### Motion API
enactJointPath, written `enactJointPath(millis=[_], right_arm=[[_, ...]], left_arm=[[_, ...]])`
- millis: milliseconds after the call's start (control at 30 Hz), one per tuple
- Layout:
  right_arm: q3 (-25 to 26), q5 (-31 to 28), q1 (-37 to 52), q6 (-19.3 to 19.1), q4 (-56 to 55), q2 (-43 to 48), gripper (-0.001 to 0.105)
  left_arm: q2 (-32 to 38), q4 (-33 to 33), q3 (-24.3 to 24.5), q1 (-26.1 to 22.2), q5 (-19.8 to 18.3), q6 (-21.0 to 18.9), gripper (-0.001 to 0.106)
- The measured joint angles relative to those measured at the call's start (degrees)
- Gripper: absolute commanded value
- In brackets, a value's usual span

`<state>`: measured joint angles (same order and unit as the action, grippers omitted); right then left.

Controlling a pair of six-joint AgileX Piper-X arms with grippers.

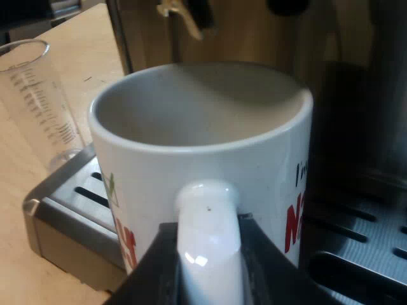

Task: Place mug into machine

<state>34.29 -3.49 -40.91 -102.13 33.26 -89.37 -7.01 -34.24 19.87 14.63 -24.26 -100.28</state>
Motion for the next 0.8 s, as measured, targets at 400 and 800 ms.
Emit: enactJointPath(millis=[400, 800], right_arm=[[2.1, -10.98, -4.59, 0.0, 10.09, -8.44, 0.0], [8.08, -13.9, -4.59, 0.0, 10.54, -13.58, 0.0]], left_arm=[[0.0, 0.0, 0.0, 0.0, 0.0, 0.0, 0.067], [0.0, 0.0, 0.0, 0.0, 0.0, 0.0, 0.067]])
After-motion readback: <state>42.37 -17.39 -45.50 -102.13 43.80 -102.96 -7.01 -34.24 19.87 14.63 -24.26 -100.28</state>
